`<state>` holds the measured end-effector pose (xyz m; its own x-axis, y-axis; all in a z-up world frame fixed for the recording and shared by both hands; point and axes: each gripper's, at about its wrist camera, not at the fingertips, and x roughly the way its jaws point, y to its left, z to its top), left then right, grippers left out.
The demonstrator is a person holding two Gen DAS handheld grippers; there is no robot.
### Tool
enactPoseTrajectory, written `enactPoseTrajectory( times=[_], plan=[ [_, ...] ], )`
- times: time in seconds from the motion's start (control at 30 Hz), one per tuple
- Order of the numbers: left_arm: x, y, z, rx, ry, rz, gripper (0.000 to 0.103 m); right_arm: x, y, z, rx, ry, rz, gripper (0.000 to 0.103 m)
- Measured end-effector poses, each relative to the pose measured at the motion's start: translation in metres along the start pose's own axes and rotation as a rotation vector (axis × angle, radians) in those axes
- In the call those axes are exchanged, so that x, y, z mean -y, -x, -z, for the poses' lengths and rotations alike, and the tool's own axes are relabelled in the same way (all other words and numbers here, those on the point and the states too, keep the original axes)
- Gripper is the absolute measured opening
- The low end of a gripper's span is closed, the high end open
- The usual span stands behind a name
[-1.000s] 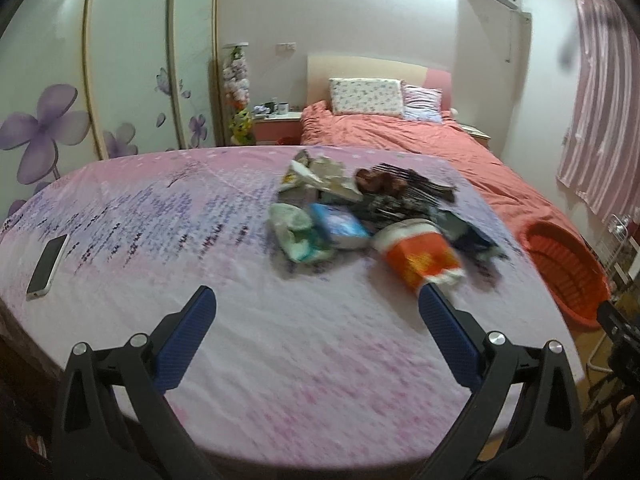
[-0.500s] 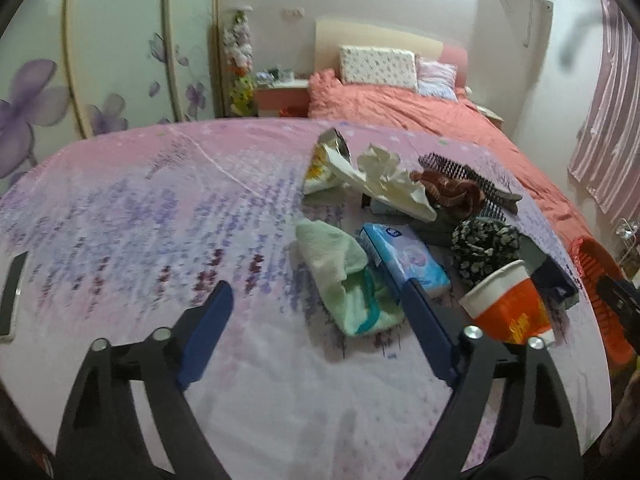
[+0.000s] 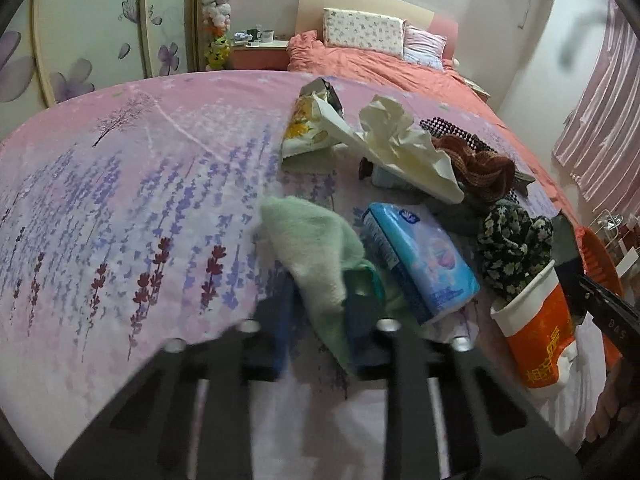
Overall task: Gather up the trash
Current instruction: 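Grasp the green cloth with the left gripper while the right gripper grasps a grey wrapper, then carry both items over the orange basket and open both grippers to drop them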
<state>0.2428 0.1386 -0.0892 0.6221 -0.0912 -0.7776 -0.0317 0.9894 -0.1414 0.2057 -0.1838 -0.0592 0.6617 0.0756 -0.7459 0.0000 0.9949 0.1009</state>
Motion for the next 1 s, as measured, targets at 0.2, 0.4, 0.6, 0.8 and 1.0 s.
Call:
enactPoseTrajectory(
  times=[0.2, 0.4, 0.6, 0.8, 1.0],
  plan=[
    [-0.005, 0.007, -0.001, 0.020, -0.001, 0.019, 0.005, -0.002, 0.008, -0.002, 0.045, 0.009, -0.005, 0.008],
    [-0.001, 0.029, -0.006, 0.079, -0.029, 0.002, 0.004, -0.001, 0.020, -0.004, 0.094, 0.003, -0.001, 0.006],
    [0.008, 0.058, -0.012, 0.141, -0.050, 0.008, 0.004, 0.007, 0.037, -0.005, 0.143, -0.026, -0.009, 0.005],
    [0.025, 0.085, -0.016, 0.189, -0.070, 0.038, 0.004, 0.020, 0.060, -0.004, 0.199, -0.056, 0.005, 0.005],
    [0.060, 0.108, -0.021, 0.226, -0.115, 0.100, 0.004, 0.037, 0.078, 0.000, 0.243, -0.094, 0.036, 0.005]
  ],
)
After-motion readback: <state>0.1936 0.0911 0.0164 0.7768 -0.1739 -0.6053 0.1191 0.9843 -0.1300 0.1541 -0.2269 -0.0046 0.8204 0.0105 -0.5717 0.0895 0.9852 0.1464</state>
